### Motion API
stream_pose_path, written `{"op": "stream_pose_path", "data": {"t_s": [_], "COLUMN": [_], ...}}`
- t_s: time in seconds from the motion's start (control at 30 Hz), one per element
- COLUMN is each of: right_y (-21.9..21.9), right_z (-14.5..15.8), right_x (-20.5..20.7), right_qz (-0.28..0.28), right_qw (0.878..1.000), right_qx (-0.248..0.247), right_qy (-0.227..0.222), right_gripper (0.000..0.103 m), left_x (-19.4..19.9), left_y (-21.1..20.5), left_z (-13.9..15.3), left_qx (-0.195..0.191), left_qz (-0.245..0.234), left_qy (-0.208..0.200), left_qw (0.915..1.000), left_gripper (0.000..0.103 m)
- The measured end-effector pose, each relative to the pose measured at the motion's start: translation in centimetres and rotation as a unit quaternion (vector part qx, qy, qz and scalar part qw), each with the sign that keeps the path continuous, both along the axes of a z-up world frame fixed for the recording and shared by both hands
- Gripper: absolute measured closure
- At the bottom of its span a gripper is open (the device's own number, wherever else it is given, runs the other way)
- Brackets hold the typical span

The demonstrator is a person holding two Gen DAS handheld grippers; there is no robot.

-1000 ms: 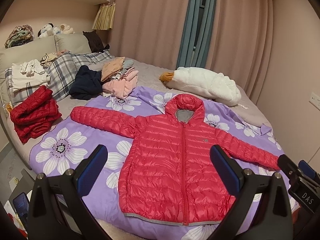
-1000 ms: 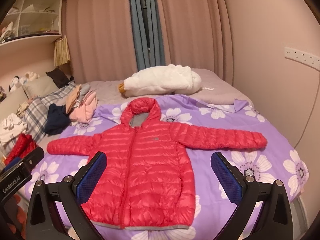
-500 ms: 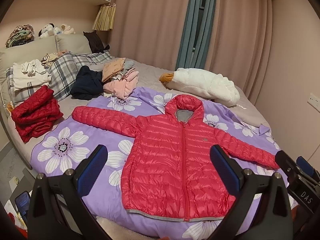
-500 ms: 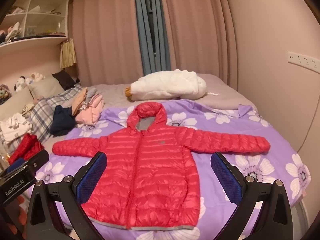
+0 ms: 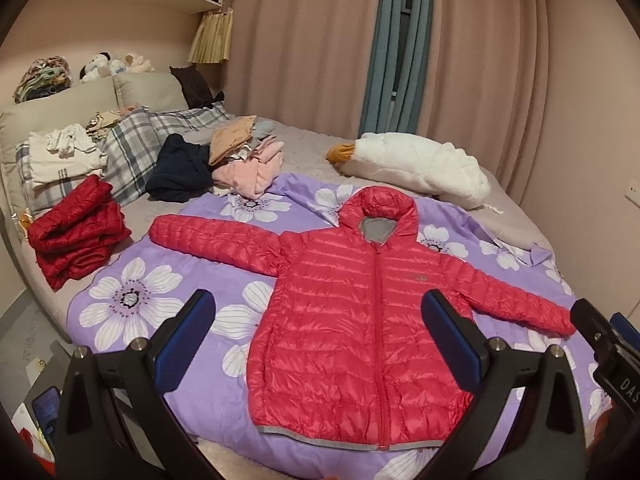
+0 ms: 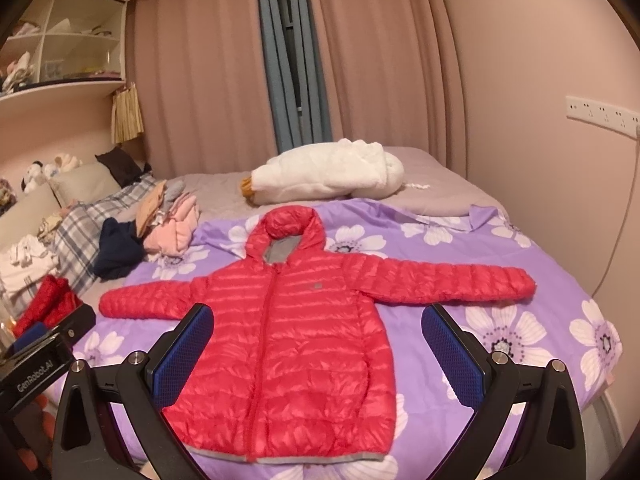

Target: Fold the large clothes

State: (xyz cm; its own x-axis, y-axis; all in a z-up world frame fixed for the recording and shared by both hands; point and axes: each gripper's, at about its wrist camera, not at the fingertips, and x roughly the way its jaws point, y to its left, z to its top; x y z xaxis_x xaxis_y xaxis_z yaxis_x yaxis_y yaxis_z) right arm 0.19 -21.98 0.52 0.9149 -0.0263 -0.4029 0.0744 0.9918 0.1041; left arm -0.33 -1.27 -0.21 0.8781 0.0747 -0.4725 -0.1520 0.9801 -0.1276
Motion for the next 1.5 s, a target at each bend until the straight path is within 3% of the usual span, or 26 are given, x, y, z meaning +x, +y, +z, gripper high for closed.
{"op": "stream_pose_path", "data": {"t_s": [0.2,0.37,0.57,0.63,0.7,0.77,0.83,0.93,1.03,1.1,1.17,1.3,1.4,1.5], "right_y": [-1.0,-2.8,-6.7,-8.7,-12.1,-15.8,-20.4,-25.3,-28.1,-29.9,-31.9,-35.3,-37.0,-38.0], "right_z": [-0.7,-1.6,-2.3,-2.7,-3.4,-4.5,-6.3,-8.6,-9.7,-10.4,-11.5,-13.9,-16.1,-18.4], "right_x": [1.7,3.7,6.4,8.0,9.9,11.9,14.4,16.0,16.5,16.8,16.7,16.0,15.5,15.0], "right_qz": [0.01,-0.007,-0.024,-0.037,-0.044,-0.062,-0.084,-0.121,-0.165,-0.185,-0.194,-0.242,-0.23,-0.218], "right_qw": [1.0,0.999,0.998,0.996,0.992,0.984,0.968,0.95,0.946,0.942,0.93,0.907,0.89,0.867], "right_qx": [0.026,0.044,0.059,0.073,0.113,0.16,0.221,0.274,0.26,0.261,0.294,0.326,0.376,0.437], "right_qy": [0.01,0.024,0.028,0.034,0.041,0.054,0.081,0.095,0.1,0.102,0.101,0.115,0.114,0.103], "right_gripper": [0.0,0.0,0.0,0.0,0.0,0.0,0.0,0.0,0.0,0.0,0.0,0.0,0.002,0.007], "left_x": [2.0,5.1,9.8,12.7,16.4,18.9,21.0,22.3,23.4,24.1,24.6,25.3,25.0,24.9], "left_y": [1.0,1.2,2.1,3.0,4.8,6.3,8.0,9.0,9.6,10.1,10.1,9.5,9.2,10.0], "left_z": [-1.0,-1.7,-2.7,-4.4,-7.3,-9.9,-12.6,-14.5,-15.9,-17.1,-18.4,-19.2,-19.5,-20.1], "left_qx": [-0.073,-0.079,-0.086,-0.097,-0.142,-0.184,-0.228,-0.231,-0.226,-0.25,-0.256,-0.216,-0.183,-0.199], "left_qz": [-0.017,0.002,-0.019,-0.022,-0.03,-0.036,-0.035,-0.026,-0.02,-0.021,0.001,0.017,0.006,0.01], "left_qy": [0.023,0.036,0.006,0.03,0.074,0.119,0.148,0.155,0.157,0.175,0.203,0.209,0.205,0.197], "left_qw": [0.9969,0.9962,0.9961,0.9946,0.9866,0.975,0.9618,0.9601,0.961,0.9519,0.9451,0.9536,0.9615,0.9598], "left_gripper": [0.0,0.0,0.0,0.001,0.002,0.01,0.016,0.021,0.029,0.033,0.037,0.05,0.052,0.057]}}
